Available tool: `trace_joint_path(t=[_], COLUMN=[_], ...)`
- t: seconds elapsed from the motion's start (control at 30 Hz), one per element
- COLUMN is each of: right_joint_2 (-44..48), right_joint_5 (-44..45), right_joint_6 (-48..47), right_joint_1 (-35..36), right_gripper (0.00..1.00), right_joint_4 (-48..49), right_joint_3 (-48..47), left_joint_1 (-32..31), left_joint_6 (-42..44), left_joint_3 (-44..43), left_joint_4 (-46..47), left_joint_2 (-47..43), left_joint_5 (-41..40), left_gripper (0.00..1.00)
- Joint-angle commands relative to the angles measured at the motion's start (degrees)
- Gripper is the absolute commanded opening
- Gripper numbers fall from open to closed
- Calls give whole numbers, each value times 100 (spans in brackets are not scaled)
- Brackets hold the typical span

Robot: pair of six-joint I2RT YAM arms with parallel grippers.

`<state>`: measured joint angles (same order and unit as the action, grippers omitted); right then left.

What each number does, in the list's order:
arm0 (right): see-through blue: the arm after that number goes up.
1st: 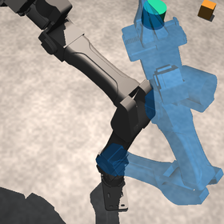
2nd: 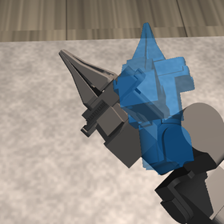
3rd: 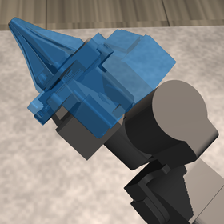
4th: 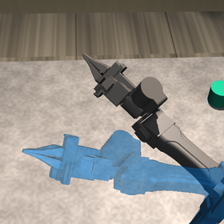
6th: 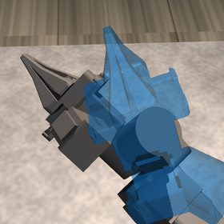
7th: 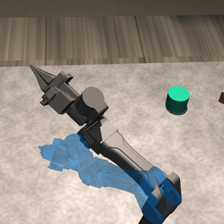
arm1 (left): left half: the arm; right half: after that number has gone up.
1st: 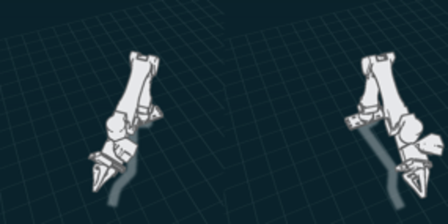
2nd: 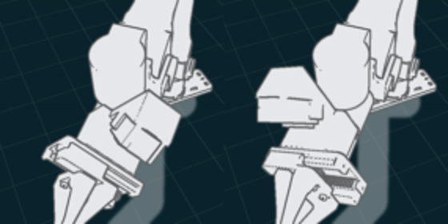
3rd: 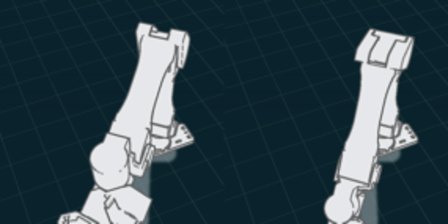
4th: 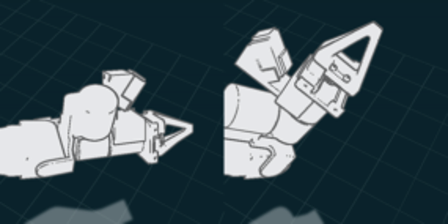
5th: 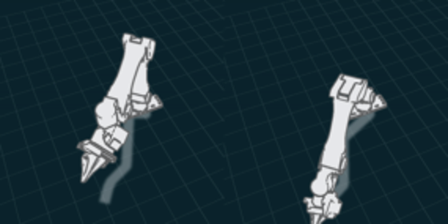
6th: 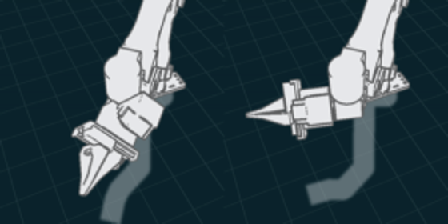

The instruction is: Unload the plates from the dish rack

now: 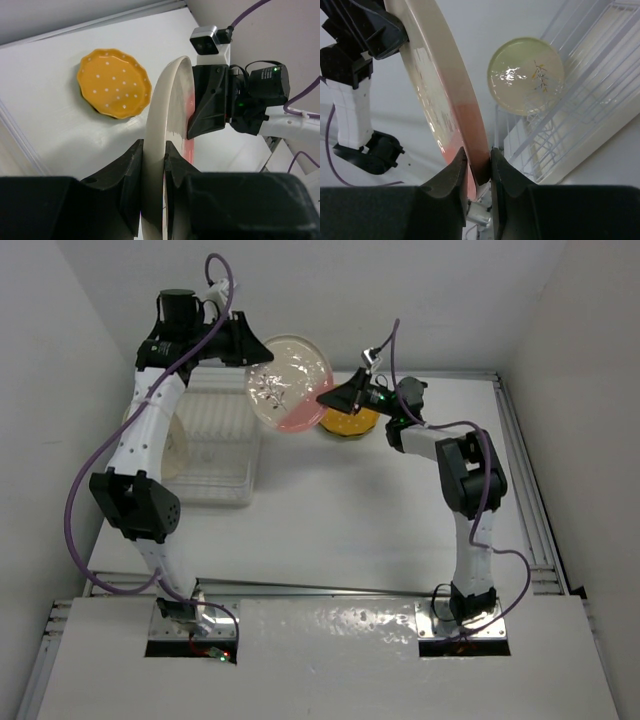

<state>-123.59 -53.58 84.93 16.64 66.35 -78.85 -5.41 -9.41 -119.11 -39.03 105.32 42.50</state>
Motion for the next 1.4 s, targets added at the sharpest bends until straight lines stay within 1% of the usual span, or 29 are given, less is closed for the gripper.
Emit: trace_joint_path(t=[0.0, 0.03, 0.07, 0.1, 0.13, 0.2, 0.23, 0.27, 0.33, 0.4, 0.47, 0.63, 0.8, 0.97, 1.0, 1.07, 1.1, 1.2, 1.3, 1.37], right_joint_2=[704, 887, 985, 1177, 1284, 1512, 1740, 1855, 2144, 2260, 2322, 2208, 2208, 2216, 2208, 2199, 2208, 2199, 2111, 1997], right_joint_5=[-118, -39, -12, 58, 102, 286, 513, 629, 996, 1191, 1394, 1675, 2140, 2527, 2659, 2791, 2931, 3195, 3564, 3881], right_joint_6=[490, 446, 420, 333, 262, 104, -80, -177, -431, -573, -600, -319, -100, 156, 156, 130, 103, -81, -327, -433], right_joint_1=[234, 225, 208, 199, 181, 173, 164, 164, 164, 155, 129, 41, -126, -732, -1011, -1320, -1626, -2233, -2603, -2736], right_gripper=[0, 0, 0, 0, 0, 0, 0, 0, 0, 0, 0, 0, 0, 0, 0, 0, 0, 0, 0, 0], right_joint_4=[1574, 1574, 1557, 1496, 1252, 1013, 873, 793, 513, 406, 187, -95, -201, -201, -210, -262, -393, -709, -991, -1149], right_joint_3=[307, 378, 518, 598, 668, 993, 1116, 1370, 1687, 1855, 1987, 2005, 2128, 2198, 2216, 2260, 2295, 2470, 2611, 2655], left_joint_1=[-215, -215, -215, -215, -215, -215, -215, -215, -215, -215, -215, -215, -206, -171, -162, -110, -92, 22, 171, 320], left_joint_6=[-106, -70, 0, 35, 70, 167, 194, 220, 238, 264, 255, 264, 378, 642, 720, 782, 844, 914, 915, 1081], left_joint_3=[45, 72, 116, 168, 195, 247, 265, 257, 204, 186, 169, -15, -288, -674, -718, -728, -693, -439, -104, 28], left_joint_4=[457, 422, 413, 370, 335, 230, 194, 141, 9, -26, -9, 62, 79, -43, -87, -227, -281, -378, -386, -430], left_joint_2=[-29, -20, -20, -11, -3, 24, 41, 59, 129, 147, 147, 164, 182, 173, 173, 130, 112, -37, -222, -310], left_joint_5=[189, 67, -30, -144, -459, -855, -1275, -1488, -1927, -2044, -2114, -2184, -2517, -3149, -3256, -3458, -3642, -3845, -3942, -3960], left_gripper=[15, 24, 38, 43, 49, 54, 57, 60, 64, 65, 68, 76, 80, 83, 83, 83, 83, 83, 83, 83])
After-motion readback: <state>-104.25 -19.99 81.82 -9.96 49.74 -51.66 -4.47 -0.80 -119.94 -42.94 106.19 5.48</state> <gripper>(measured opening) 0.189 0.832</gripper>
